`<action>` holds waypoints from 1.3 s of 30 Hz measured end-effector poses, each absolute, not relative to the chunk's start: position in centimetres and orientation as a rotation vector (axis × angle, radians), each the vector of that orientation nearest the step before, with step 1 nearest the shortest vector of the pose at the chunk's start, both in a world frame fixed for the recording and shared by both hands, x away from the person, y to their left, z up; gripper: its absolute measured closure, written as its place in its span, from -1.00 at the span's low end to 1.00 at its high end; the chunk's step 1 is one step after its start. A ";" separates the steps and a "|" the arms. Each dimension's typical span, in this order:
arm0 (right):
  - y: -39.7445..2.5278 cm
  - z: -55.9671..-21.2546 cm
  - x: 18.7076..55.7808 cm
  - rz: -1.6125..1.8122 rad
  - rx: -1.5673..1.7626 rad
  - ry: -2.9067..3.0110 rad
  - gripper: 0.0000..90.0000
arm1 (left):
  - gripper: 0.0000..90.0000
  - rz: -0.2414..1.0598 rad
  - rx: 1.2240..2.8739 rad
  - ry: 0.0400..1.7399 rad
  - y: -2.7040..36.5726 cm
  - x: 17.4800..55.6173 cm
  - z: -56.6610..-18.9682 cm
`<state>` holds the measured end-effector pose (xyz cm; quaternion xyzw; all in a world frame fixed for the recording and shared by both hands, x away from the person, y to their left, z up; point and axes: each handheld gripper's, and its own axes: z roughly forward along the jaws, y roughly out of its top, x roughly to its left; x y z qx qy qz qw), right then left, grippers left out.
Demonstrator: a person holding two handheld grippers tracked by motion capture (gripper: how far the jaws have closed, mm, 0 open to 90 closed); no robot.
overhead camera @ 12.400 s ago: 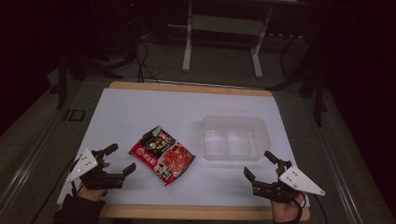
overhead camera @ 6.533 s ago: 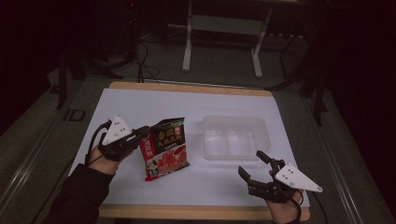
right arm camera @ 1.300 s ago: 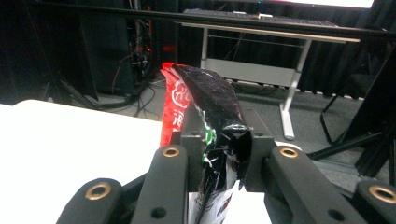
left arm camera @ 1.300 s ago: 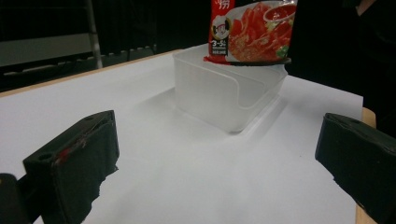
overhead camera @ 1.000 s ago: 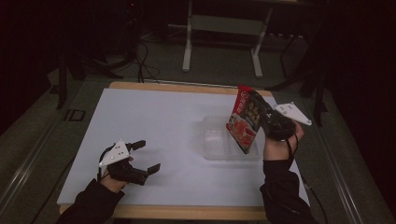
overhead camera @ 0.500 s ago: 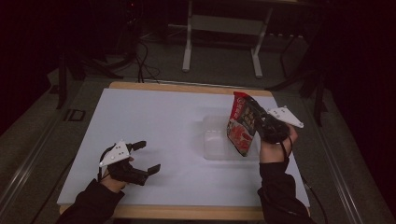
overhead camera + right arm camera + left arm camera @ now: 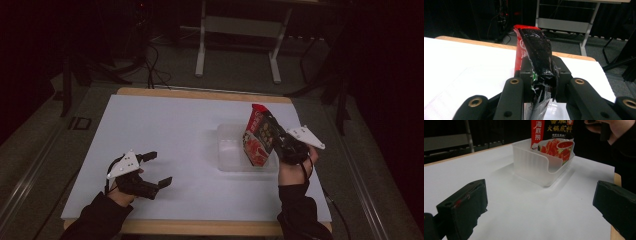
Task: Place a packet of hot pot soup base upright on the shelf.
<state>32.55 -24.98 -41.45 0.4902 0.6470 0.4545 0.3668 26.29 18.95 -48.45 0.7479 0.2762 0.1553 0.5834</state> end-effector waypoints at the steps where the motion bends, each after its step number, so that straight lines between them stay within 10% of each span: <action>1: -25.1 -41.7 32.3 1.175 1.259 1.659 0.65 | -1.00 0.362 1.746 0.645 18.9 26.3 -48.5; 12: -25.6 -41.9 31.8 1.213 1.272 1.685 0.57 | -1.00 0.358 1.753 0.643 18.9 26.3 -48.6; 28: -25.6 -37.3 32.2 1.345 1.163 1.753 -0.55 | -1.00 0.355 1.756 0.629 18.7 26.2 -48.6; 39: -24.1 -35.8 31.3 1.486 1.064 1.832 -0.74 | -1.00 0.358 1.759 0.609 18.7 25.9 -48.5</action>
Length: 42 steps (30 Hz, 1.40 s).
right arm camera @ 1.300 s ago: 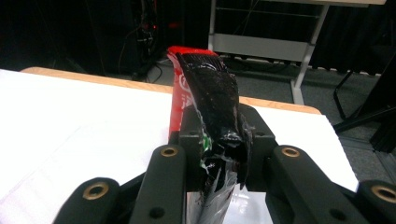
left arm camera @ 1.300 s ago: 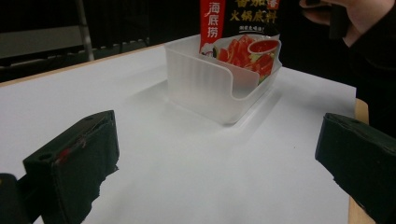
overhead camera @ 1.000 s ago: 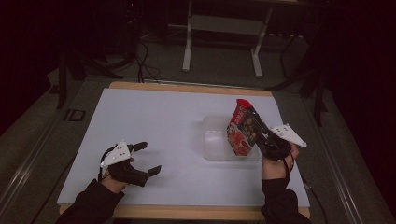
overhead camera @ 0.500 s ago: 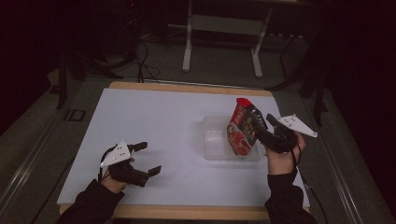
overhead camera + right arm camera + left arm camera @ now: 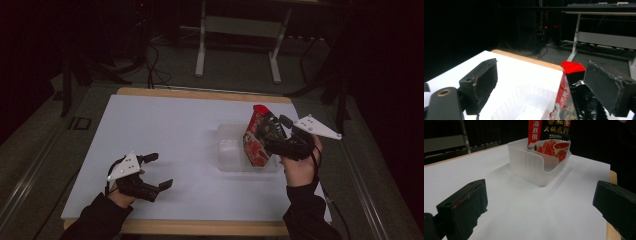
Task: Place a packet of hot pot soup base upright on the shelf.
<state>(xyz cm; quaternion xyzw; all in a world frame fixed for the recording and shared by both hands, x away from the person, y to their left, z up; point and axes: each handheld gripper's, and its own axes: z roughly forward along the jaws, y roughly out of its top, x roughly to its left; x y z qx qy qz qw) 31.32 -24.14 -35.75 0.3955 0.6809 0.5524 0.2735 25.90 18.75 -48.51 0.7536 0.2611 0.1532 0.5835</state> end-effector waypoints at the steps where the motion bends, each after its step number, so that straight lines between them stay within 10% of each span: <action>1: -24.0 -35.7 31.2 1.483 1.052 1.849 -0.75 | -1.00 0.358 1.762 0.606 18.7 25.8 -48.5; 42: -21.7 -42.3 26.6 1.539 0.792 2.170 -0.75 | -1.00 0.350 1.771 0.577 18.8 25.6 -48.5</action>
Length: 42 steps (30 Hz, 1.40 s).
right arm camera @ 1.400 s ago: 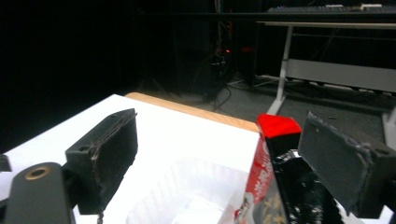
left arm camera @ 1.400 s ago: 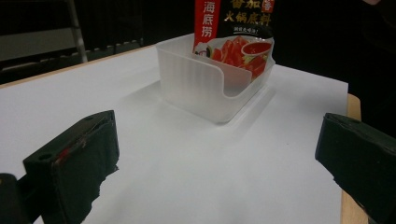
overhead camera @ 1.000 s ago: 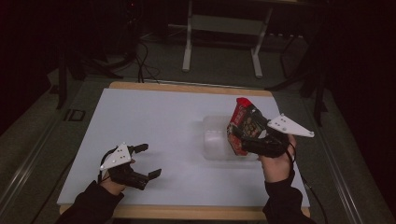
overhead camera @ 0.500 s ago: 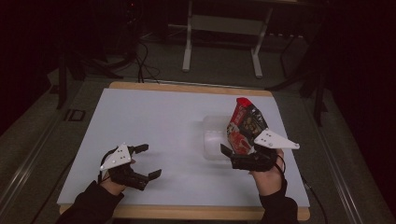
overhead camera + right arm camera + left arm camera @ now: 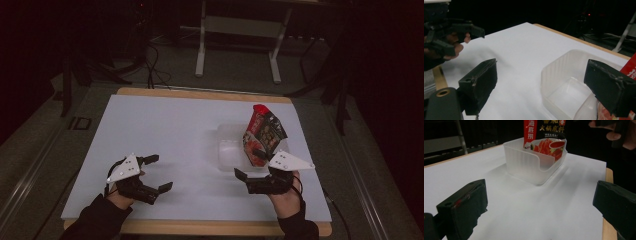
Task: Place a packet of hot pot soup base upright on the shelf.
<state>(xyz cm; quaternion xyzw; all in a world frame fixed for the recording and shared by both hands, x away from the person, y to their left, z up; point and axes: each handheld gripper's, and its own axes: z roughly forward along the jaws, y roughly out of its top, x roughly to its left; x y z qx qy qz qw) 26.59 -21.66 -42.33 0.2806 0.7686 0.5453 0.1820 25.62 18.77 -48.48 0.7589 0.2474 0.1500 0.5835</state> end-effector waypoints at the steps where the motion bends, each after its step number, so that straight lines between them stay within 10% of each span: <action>1: -21.7 -42.5 26.5 1.537 0.790 2.175 -0.75 | -1.00 0.351 1.770 0.577 18.8 25.6 -48.5; 42: -24.8 -47.2 24.1 1.399 0.781 2.350 -0.72 | -1.00 0.332 1.796 0.553 18.4 25.4 -49.0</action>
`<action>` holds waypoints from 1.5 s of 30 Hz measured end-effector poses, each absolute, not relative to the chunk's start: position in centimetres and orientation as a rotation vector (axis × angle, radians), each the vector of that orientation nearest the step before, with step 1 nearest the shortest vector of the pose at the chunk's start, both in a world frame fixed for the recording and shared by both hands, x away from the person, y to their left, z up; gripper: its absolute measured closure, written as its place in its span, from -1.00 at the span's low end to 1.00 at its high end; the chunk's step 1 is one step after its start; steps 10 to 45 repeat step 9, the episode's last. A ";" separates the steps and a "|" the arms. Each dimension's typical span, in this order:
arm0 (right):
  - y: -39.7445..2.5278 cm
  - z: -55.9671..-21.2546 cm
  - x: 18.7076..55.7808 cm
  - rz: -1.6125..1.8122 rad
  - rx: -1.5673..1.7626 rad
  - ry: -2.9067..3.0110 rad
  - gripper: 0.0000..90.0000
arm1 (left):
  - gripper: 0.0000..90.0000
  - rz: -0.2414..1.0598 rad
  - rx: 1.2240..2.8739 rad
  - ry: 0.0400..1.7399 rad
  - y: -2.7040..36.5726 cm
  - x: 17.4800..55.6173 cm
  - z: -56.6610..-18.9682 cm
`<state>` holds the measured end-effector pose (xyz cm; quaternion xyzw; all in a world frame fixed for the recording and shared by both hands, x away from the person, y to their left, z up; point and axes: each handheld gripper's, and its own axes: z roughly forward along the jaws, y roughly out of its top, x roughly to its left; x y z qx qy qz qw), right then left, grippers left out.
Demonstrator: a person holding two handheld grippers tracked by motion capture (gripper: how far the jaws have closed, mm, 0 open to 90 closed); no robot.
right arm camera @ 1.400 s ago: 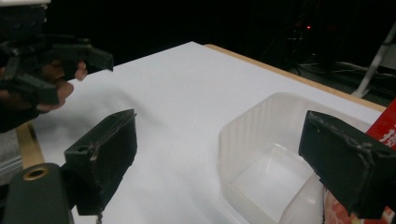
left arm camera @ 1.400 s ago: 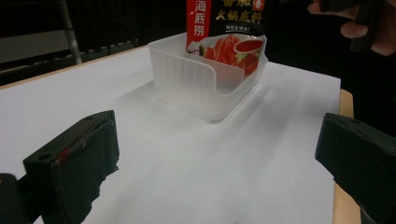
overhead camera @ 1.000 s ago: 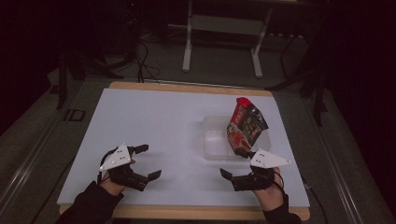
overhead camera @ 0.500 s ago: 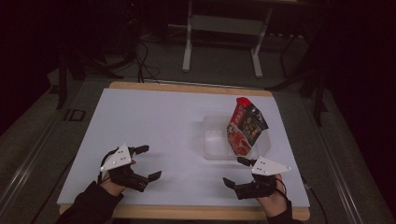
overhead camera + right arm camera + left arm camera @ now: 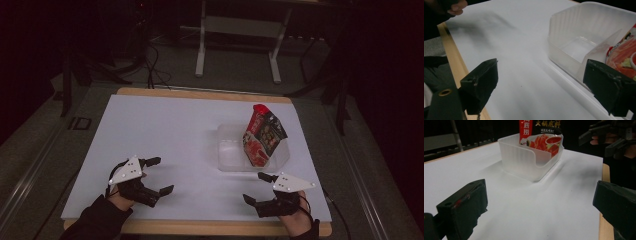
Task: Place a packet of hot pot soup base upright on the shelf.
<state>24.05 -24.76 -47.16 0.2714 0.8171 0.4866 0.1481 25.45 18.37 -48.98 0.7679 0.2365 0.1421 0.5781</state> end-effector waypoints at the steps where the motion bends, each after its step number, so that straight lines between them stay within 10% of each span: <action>1: -24.8 -47.2 24.1 1.400 0.782 2.348 -0.72 | -1.00 0.331 1.800 0.553 18.4 25.5 -49.0; 45: -24.8 -47.3 24.1 1.383 0.782 2.347 -0.72 | -1.00 0.318 1.802 0.556 18.3 25.5 -49.3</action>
